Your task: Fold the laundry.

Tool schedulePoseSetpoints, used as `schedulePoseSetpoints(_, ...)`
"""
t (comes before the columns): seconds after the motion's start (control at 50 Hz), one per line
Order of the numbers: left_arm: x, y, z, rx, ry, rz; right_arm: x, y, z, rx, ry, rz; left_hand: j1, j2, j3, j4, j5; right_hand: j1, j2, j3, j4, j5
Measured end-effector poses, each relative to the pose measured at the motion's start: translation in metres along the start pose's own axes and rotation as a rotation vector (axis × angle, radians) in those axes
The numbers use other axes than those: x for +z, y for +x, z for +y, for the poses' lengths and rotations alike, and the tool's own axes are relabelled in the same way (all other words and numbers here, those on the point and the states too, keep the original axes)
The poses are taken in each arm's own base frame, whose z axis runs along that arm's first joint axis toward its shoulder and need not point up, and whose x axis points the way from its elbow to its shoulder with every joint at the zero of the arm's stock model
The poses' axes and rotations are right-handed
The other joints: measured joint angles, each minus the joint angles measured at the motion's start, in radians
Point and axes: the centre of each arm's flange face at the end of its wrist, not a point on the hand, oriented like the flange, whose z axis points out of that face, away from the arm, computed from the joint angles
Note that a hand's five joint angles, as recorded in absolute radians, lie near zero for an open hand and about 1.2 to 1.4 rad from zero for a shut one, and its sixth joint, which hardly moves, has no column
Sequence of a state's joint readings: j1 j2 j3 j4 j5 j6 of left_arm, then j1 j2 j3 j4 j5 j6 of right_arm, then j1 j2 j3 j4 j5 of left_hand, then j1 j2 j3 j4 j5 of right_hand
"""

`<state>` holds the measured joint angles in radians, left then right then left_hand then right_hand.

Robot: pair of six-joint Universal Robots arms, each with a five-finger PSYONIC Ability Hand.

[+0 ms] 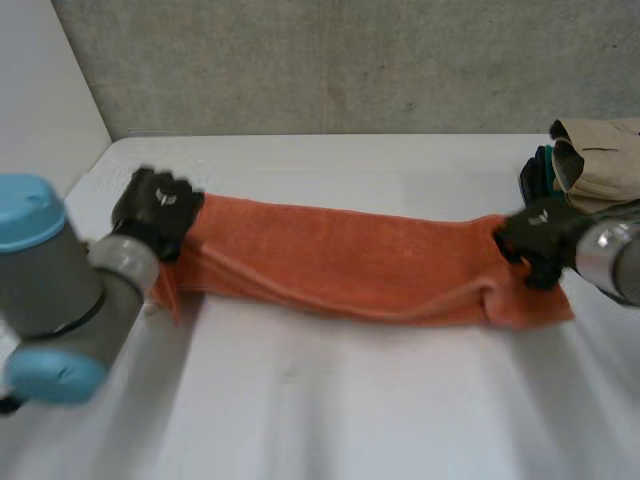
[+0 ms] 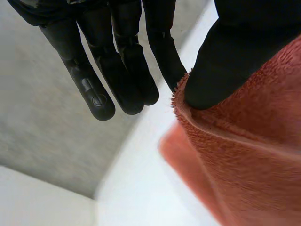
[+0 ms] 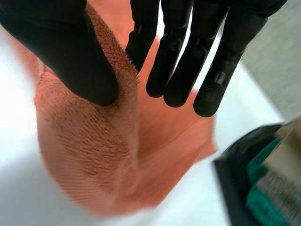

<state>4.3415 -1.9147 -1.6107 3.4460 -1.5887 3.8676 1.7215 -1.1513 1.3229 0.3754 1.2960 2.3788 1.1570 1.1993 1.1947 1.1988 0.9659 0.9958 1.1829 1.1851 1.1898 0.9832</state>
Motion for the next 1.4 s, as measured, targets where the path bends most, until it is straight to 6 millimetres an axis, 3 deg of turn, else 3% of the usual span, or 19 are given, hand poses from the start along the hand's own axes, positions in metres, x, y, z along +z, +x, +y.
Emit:
schedulePoseSetpoints(0.04, 0.030, -0.010, -0.018, 0.043, 0.108, -0.090, 0.016, 0.010, -0.018, 0.007, 0.077, 0.072, 0.000, 0.000, 0.000, 0.000, 0.000, 0.000, 0.000, 0.000, 0.000, 0.000)
schedulePoseSetpoints(0.08, 0.039, -0.016, -0.027, 0.054, 0.152, -0.128, 0.020, 0.015, -0.026, 0.010, 0.113, 0.105, 0.000, 0.000, 0.000, 0.000, 0.000, 0.000, 0.000, 0.000, 0.000, 0.000)
schedulePoseSetpoints(0.16, 0.069, -0.061, -0.089, 0.073, 0.404, -0.363, 0.025, 0.052, -0.082, 0.034, 0.356, 0.315, 0.000, 0.000, 0.000, 0.000, 0.000, 0.000, 0.000, 0.000, 0.000, 0.000)
schedulePoseSetpoints(0.26, 0.066, -0.103, -0.146, 0.043, 0.614, -0.551, -0.001, 0.090, -0.136, 0.061, 0.633, 0.503, 0.000, 0.000, 0.000, 0.000, 0.000, 0.000, 0.000, 0.000, 0.000, 0.000)
schedulePoseSetpoints(0.36, 0.055, -0.116, -0.164, 0.020, 0.676, -0.596, -0.024, 0.103, -0.157, 0.069, 0.737, 0.554, 0.000, 0.000, 0.000, 0.000, 0.000, 0.000, 0.000, 0.000, 0.000, 0.000)
schedulePoseSetpoints(0.48, 0.041, -0.106, -0.143, 0.000, 0.610, -0.524, -0.028, 0.088, -0.143, 0.087, 0.633, 0.441, 0.000, 0.000, 0.000, 0.000, 0.000, 0.000, 0.000, 0.000, 0.000, 0.000)
schedulePoseSetpoints(0.56, 0.032, -0.075, -0.092, -0.001, 0.454, -0.376, -0.018, 0.057, -0.107, 0.109, 0.397, 0.230, 0.000, 0.000, 0.000, 0.000, 0.000, 0.000, 0.000, 0.000, 0.000, 0.000)
schedulePoseSetpoints(0.58, 0.032, -0.075, -0.092, -0.001, 0.454, -0.376, -0.018, 0.057, -0.107, 0.109, 0.397, 0.230, 0.000, 0.000, 0.000, 0.000, 0.000, 0.000, 0.000, 0.000, 0.000, 0.000)
schedulePoseSetpoints(0.6, 0.025, -0.054, -0.064, 0.002, 0.364, -0.278, -0.013, 0.037, -0.083, 0.107, 0.239, 0.101, 0.000, 0.001, 0.000, 0.001, 0.000, 0.000, 0.000, 0.000, 0.000, 0.000)
schedulePoseSetpoints(0.64, 0.015, -0.030, -0.037, 0.002, 0.272, -0.170, -0.011, 0.029, -0.073, 0.101, 0.181, 0.054, 0.000, 0.001, 0.000, 0.001, 0.000, 0.000, 0.000, 0.000, 0.000, 0.000)
schedulePoseSetpoints(0.66, 0.010, -0.020, -0.025, 0.001, 0.231, -0.120, -0.005, 0.011, -0.050, 0.076, 0.041, -0.059, 0.000, 0.001, 0.000, 0.002, 0.000, 0.000, 0.000, 0.000, 0.000, 0.000)
schedulePoseSetpoints(0.74, 0.000, 0.001, -0.005, -0.002, 0.156, -0.028, 0.002, -0.001, -0.032, 0.053, -0.052, -0.130, 0.000, 0.001, 0.000, 0.003, 0.000, 0.000, 0.000, 0.000, 0.000, 0.000)
schedulePoseSetpoints(0.84, -0.012, 0.040, 0.030, -0.008, 0.024, 0.127, 0.036, -0.025, 0.010, 0.023, -0.172, -0.203, 0.000, 0.001, 0.000, 0.004, 0.000, 0.000, 0.000, 0.000, 0.000, 0.000)
schedulePoseSetpoints(0.9, -0.011, 0.046, 0.033, -0.009, 0.014, 0.142, 0.048, -0.028, 0.017, 0.022, -0.157, -0.180, 0.000, 0.001, 0.000, 0.004, 0.000, -0.011, -0.010, -0.010, -0.012, -0.008)
schedulePoseSetpoints(0.96, -0.010, 0.048, 0.033, -0.010, 0.016, 0.146, 0.056, -0.028, 0.020, 0.030, -0.120, -0.139, 0.000, 0.001, 0.000, 0.004, 0.000, -0.203, -0.252, -0.251, -0.254, -0.214)
schedulePoseSetpoints(0.98, -0.009, 0.048, 0.029, -0.010, 0.028, 0.140, 0.056, -0.025, 0.017, 0.049, -0.061, -0.084, 0.000, 0.001, 0.000, 0.004, 0.000, -0.492, -0.580, -0.575, -0.557, -0.509)
schedulePoseSetpoints(1.02, -0.008, 0.045, 0.025, -0.010, 0.039, 0.132, 0.051, -0.022, 0.011, 0.065, -0.015, -0.047, 0.000, 0.001, 0.000, 0.004, 0.000, -0.642, -0.778, -0.763, -0.763, -0.727)
schedulePoseSetpoints(1.14, -0.008, 0.035, 0.013, -0.021, 0.072, 0.102, 0.017, -0.019, -0.002, 0.112, 0.087, 0.029, 0.000, 0.001, 0.000, 0.004, 0.000, -0.704, -0.840, -0.857, -0.866, -0.834)
schedulePoseSetpoints(1.4, -0.009, 0.033, 0.011, -0.065, 0.076, 0.098, -0.022, -0.058, 0.028, 0.185, 0.027, -0.015, 0.000, 0.001, 0.000, 0.004, 0.000, -0.704, -0.840, -0.857, -0.866, -0.834)
